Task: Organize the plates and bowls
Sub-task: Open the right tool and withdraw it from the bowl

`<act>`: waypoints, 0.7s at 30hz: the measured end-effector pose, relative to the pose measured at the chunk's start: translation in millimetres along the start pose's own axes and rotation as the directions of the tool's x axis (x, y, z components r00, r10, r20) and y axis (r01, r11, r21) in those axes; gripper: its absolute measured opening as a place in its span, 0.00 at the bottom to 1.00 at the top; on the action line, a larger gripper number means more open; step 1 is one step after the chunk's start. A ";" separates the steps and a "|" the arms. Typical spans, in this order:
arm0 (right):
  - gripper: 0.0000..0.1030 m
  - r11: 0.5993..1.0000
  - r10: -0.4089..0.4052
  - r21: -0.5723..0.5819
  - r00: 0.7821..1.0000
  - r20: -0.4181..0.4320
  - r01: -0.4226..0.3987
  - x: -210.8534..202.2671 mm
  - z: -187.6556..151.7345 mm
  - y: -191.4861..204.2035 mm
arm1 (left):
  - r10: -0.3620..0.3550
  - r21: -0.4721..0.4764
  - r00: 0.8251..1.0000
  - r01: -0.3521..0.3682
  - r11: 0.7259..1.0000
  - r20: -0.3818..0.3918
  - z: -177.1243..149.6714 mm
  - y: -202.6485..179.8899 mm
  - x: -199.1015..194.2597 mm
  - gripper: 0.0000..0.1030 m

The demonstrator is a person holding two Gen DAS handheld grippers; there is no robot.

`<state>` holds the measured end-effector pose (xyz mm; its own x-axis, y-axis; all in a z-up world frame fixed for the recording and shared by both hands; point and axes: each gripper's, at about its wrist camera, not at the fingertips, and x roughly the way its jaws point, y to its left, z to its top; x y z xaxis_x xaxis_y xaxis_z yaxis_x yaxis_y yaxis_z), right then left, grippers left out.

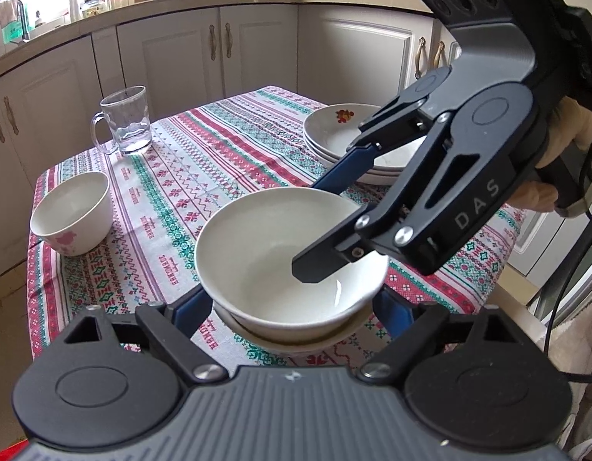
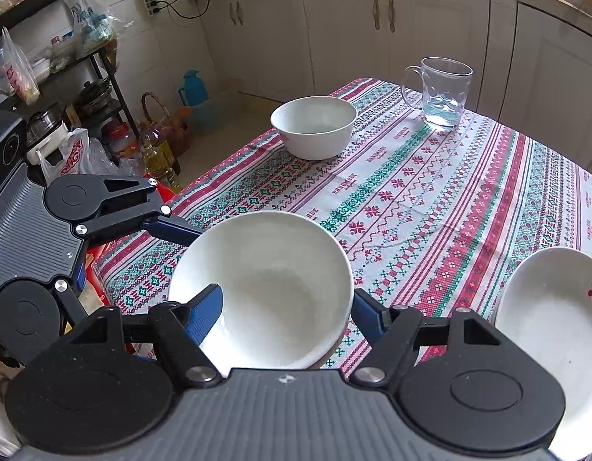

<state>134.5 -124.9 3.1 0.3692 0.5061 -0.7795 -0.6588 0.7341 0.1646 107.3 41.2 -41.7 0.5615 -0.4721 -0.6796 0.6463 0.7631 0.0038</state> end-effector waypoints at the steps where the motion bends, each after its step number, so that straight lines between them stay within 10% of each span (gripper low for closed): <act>1: 0.76 1.000 0.000 0.001 1.000 0.001 0.000 -0.1 -0.3 0.0 | -0.004 -0.004 1.000 0.004 1.000 -0.003 0.1 1.2 0.6 0.90; 21: 0.98 0.995 -0.047 -0.082 0.999 0.023 0.049 1.5 -6.7 24.3 | 0.061 -0.029 0.997 -0.059 0.998 0.048 -14.0 -2.3 -31.6 0.92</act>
<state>114.7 -109.4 1.9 0.4150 0.4814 -0.7720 -0.6915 0.7183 0.0762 80.9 60.5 -30.4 0.6239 -0.4456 -0.6420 0.5965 0.8023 0.0228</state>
